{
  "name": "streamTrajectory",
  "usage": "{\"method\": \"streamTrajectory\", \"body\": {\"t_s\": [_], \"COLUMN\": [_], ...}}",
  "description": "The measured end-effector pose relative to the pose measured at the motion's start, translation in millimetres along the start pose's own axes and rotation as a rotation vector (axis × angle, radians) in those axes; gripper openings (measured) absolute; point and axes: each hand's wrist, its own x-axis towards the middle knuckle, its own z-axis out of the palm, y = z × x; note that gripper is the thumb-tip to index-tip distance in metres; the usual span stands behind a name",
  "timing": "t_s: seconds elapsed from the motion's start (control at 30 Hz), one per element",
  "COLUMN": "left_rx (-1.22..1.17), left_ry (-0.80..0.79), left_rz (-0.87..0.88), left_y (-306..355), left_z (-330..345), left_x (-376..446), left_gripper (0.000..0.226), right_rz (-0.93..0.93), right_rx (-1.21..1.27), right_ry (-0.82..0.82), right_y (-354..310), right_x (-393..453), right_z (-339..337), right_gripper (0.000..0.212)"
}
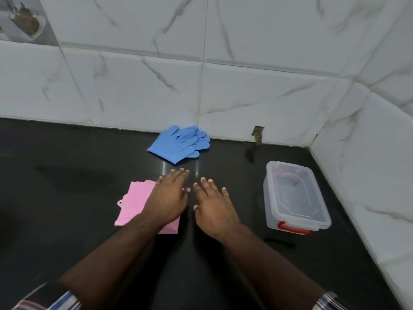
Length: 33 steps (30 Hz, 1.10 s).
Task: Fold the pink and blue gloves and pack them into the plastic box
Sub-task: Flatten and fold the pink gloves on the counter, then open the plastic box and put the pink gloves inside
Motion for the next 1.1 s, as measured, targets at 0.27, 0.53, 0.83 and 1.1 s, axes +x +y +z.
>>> {"method": "streamTrajectory", "body": {"t_s": [0.27, 0.53, 0.83, 1.1], "left_rx": [-0.446, -0.726, -0.635, -0.756], "left_ry": [-0.086, -0.162, 0.042, 0.184], "left_rz": [-0.065, -0.280, -0.511, -0.603], "left_y": [128, 188, 155, 122], "left_z": [50, 81, 50, 48], "left_x": [20, 30, 19, 7], "left_gripper": [0.049, 0.051, 0.039, 0.028], "right_rz": [0.307, 0.614, 0.484, 0.497], "right_rx": [0.208, 0.384, 0.718, 0.890], "right_ry": [0.310, 0.425, 0.371, 0.329], "right_y": [123, 209, 180, 143], "right_x": [-53, -94, -81, -51], "right_z": [-81, -95, -75, -52], "right_gripper": [0.052, 0.040, 0.039, 0.047]}}
